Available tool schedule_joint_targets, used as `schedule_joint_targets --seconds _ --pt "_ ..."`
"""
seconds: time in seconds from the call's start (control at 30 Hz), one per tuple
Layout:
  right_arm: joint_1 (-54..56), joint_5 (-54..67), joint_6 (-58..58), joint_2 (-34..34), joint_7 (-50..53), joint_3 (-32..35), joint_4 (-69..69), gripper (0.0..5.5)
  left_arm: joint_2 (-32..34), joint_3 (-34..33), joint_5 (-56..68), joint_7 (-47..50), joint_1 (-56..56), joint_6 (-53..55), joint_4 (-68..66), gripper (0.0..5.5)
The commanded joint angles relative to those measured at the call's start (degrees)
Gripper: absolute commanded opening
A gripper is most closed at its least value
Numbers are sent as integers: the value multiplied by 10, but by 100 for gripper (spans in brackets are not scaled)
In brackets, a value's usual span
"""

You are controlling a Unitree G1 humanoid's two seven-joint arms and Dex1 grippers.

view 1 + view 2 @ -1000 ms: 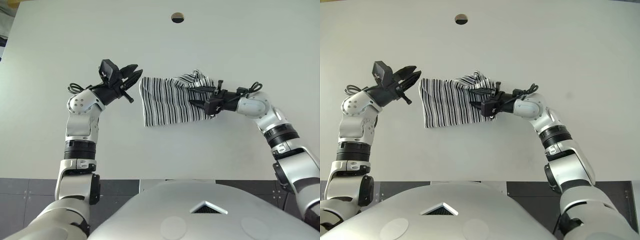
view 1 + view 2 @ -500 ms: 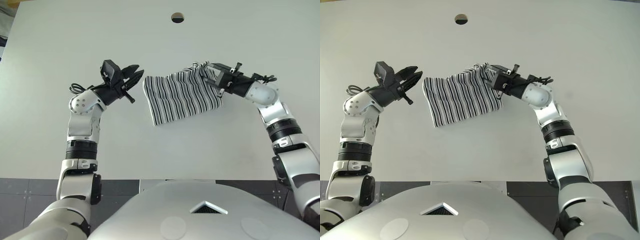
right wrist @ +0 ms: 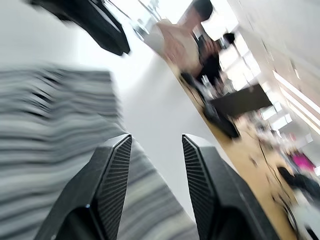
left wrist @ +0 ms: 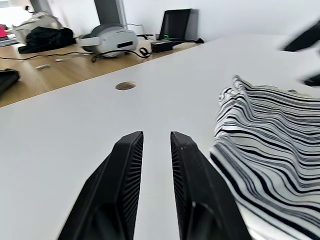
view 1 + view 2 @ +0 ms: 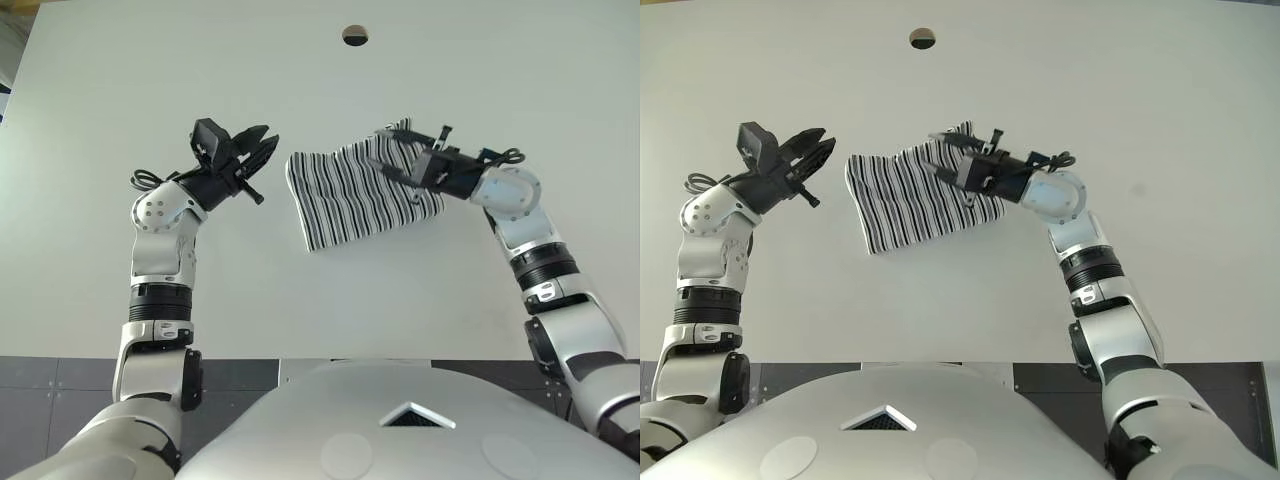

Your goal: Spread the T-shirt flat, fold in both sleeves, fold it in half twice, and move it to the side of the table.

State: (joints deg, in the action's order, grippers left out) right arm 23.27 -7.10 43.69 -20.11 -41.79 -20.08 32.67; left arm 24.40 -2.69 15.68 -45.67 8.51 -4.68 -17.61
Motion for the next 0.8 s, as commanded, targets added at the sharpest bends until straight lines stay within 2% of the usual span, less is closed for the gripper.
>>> schedule_joint_targets --seconds 0.03,0.13,0.23,0.3,0.43,0.53,0.7,0.8 --pt "18 -166 -39 -21 91 -44 20 187 -5 -18 12 13 -12 -4 24 100" --pt "55 -297 -140 -20 203 -78 72 187 -9 -33 24 24 -55 -7 82 100" --pt "72 -340 -231 -29 243 -88 126 187 -21 -33 29 37 -93 -12 132 100" --pt "85 -355 -272 -78 236 -87 162 187 -30 -22 7 53 -122 -35 163 100" --pt "104 -350 -292 -233 160 -77 263 187 -43 -14 -5 80 -156 -49 224 100" --pt "131 -348 -307 -301 110 -83 356 187 -54 -17 0 99 -146 -48 231 100" --pt "198 -297 -303 -301 158 -35 400 187 -62 -14 -15 108 -128 -84 196 100" --pt "240 -260 -279 -304 226 9 388 187 -57 -40 6 104 -135 -96 188 100"
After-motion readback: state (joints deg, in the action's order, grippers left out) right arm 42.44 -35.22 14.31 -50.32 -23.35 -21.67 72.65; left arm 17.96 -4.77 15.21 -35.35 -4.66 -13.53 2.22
